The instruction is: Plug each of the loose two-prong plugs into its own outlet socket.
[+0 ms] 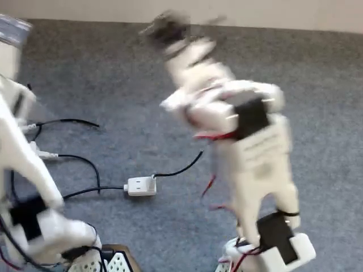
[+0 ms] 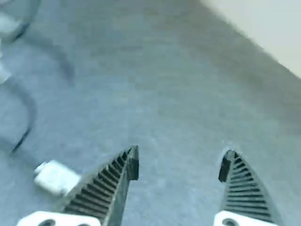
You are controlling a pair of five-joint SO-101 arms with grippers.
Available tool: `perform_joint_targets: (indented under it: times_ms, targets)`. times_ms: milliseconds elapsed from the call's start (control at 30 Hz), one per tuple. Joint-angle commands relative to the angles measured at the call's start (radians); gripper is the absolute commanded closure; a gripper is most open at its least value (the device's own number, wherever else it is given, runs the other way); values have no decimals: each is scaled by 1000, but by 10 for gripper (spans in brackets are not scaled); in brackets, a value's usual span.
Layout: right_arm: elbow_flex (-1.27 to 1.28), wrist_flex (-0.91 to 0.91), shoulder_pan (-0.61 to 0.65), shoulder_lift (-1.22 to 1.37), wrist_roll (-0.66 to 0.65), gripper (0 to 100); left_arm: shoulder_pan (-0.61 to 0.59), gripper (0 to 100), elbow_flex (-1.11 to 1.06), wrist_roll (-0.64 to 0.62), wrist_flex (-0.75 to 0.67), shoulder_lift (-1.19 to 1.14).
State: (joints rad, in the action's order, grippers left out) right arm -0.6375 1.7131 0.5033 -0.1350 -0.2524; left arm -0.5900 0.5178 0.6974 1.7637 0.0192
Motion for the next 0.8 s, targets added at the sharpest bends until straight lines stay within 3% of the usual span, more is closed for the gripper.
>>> perform_joint_targets:
  times_ms: [0,133,267,567,767]
  targets:
    - [-13,48,-340,-53,75,731,205,636,-601,244,3,426]
    - [232,15,-394,-84,75,731,377,666,-989,293,-130,638]
    - [568,-226,-496,-182,72,731,470,672,-1207,293,-269,671]
    - [1428,-656,-544,-549,-31,731,598,650,-1337,285,-405,570]
    - [1799,-806,-544,-737,-40,731,727,652,-1337,175,-529,501]
